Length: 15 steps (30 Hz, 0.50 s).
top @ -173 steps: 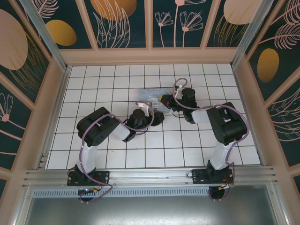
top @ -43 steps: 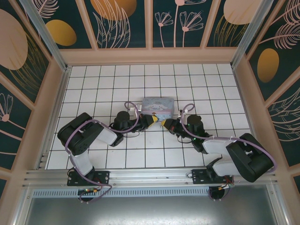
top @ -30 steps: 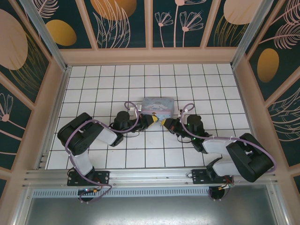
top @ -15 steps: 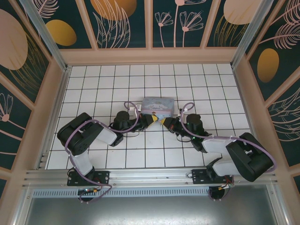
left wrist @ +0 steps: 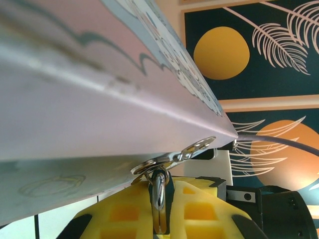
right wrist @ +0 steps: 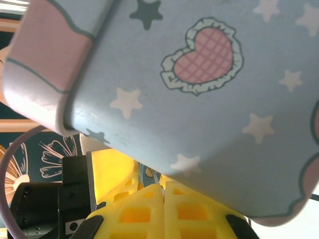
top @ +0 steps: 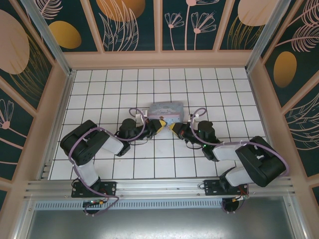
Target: Unlock a padlock with a key
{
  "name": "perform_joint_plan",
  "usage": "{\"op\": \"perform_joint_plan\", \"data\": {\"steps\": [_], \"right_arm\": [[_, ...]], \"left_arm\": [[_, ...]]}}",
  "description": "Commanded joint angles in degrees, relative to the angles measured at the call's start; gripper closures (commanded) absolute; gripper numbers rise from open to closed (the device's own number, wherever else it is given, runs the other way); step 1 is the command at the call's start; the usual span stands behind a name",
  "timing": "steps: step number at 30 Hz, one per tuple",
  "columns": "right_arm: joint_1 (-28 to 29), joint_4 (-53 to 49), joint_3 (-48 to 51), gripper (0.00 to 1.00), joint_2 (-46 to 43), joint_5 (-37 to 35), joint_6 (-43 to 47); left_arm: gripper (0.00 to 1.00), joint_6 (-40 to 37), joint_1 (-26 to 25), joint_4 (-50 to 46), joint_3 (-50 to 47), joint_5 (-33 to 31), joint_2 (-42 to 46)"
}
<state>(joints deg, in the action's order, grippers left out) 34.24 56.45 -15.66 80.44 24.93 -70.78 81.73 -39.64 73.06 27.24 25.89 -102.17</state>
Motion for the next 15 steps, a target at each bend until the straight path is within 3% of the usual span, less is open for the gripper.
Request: {"op": "perform_joint_plan", "data": {"steps": [1,7,15], "right_arm": [[0.74,7.91,-1.62,1.0,1.41,2.25,-3.68],[0.68,10.54,-2.69,1.0,2.0,3.89,-6.43],[-2.5,4.79,-3.32,1.0,1.01,6.3,-1.81]], "left_arm": [[1.0,-0.21,-1.3,3.98,0.95,1.79,2.22],[1.0,-3.38,-2.0,-0.26,2.22,1.37,2.54],[1.0,-5.09,-2.16,-2.45,2.38,1.79,2.89]]}}
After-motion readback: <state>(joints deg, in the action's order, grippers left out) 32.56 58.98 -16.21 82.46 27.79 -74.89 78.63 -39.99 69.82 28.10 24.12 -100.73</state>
